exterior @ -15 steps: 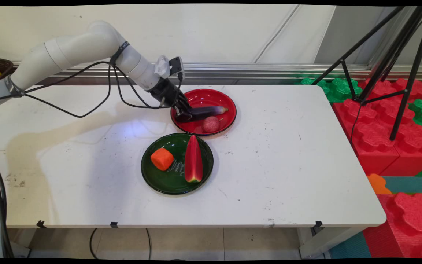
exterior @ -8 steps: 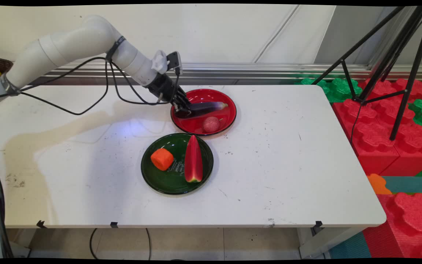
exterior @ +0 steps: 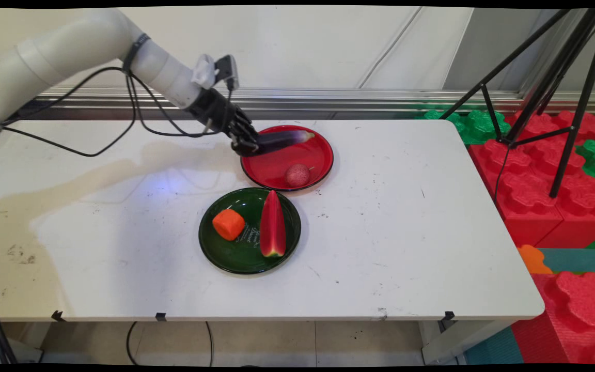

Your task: Place the picked object on the table

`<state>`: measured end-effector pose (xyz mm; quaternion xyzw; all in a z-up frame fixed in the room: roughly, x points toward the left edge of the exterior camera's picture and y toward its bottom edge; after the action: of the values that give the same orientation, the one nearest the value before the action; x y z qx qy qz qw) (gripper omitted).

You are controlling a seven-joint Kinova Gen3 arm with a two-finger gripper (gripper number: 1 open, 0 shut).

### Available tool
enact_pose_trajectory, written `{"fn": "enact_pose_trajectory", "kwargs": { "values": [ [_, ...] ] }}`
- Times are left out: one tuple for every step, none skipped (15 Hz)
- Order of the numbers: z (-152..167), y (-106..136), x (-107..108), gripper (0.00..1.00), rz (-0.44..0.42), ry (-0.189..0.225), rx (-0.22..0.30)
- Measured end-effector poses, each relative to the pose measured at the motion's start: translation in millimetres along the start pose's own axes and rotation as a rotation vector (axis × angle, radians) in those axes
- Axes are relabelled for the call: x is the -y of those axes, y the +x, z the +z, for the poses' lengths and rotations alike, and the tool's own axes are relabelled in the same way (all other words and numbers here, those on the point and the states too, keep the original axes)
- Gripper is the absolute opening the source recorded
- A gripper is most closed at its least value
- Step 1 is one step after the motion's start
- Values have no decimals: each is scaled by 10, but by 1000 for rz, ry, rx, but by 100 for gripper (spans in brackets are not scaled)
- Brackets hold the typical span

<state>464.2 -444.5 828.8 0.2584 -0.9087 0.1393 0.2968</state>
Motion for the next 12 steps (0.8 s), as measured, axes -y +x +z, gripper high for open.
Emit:
{"fn": "enact_pose_trajectory", "kwargs": {
  "values": [
    [-56,-13,-11,0,-1,-1,-3],
    [-139,-32,-26,0,-2,-1,-7],
    [-197,-47,-37,0,-3,-2,-10],
    [-280,-70,-54,0,-5,-3,-12],
    [-380,-99,-77,0,-7,-6,-14],
    [-480,-130,-102,0,-9,-9,-14],
    [-557,-156,-122,0,-11,-12,-14],
    [-650,-193,-146,0,-12,-16,-11],
    [-738,-233,-169,0,-13,-22,-7],
    [-809,-268,-186,0,-13,-26,-3],
    [-891,-315,-204,0,-9,-31,5],
    [-968,-368,-220,0,-3,-36,15]
  ]
}}
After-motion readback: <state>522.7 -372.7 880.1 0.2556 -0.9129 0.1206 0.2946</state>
